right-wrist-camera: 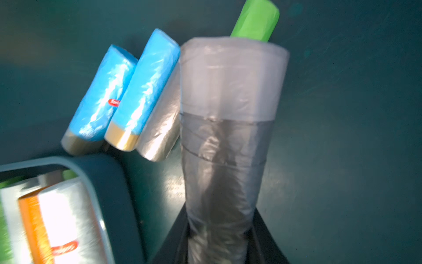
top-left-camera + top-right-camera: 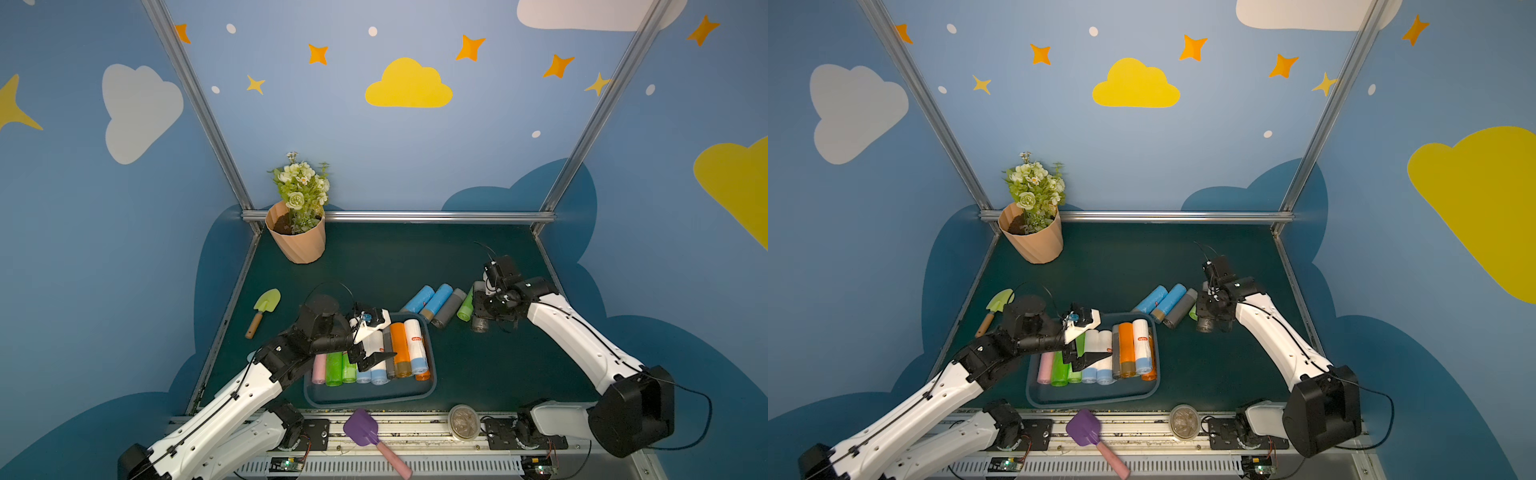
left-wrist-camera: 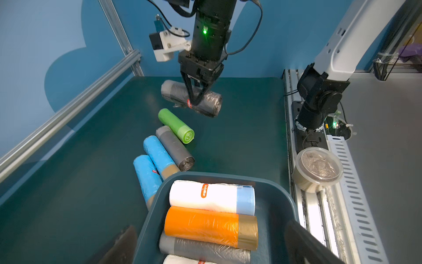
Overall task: Put the roll of trash bags into the storage box
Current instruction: Pick up the roll of trash bags from the center of the board, then place the roll of trash bags in the storage box.
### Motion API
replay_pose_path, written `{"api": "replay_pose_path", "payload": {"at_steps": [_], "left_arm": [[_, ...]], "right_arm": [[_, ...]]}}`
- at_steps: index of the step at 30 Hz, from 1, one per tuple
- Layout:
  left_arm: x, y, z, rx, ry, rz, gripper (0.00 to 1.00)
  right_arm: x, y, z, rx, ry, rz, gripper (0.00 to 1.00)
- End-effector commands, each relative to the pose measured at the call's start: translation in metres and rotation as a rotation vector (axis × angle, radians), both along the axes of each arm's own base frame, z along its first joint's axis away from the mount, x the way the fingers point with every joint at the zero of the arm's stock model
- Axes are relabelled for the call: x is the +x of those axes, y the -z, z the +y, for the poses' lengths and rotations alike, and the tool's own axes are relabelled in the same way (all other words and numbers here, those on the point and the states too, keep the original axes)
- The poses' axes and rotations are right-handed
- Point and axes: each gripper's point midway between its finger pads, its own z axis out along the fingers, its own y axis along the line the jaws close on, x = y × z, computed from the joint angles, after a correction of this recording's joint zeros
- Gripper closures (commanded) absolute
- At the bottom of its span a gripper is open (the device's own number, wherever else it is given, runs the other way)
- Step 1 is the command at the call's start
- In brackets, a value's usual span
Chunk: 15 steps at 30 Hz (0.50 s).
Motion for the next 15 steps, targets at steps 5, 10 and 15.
{"api": "replay_pose_path", "payload": {"at_steps": [5, 10, 15], "left_arm": [[-0.025, -0.005, 0.013, -0.009, -0.029, 0.159, 0.00], [-0.047, -0.007, 0.033, -0.102, -0.111, 0.275, 0.00], [-0.047, -0.010, 0.054, -0.263, -0.261, 0.312, 0.00]], "right_arm": [[-0.027, -0.034, 0.041, 0.086, -0.009, -0.024, 0.70], [-0.039, -0.045, 0.066, 0.092, -0.039, -0.046, 0.70], [-0.047, -0.047, 0.099, 0.101, -0.086, -0.049, 0.70]]}}
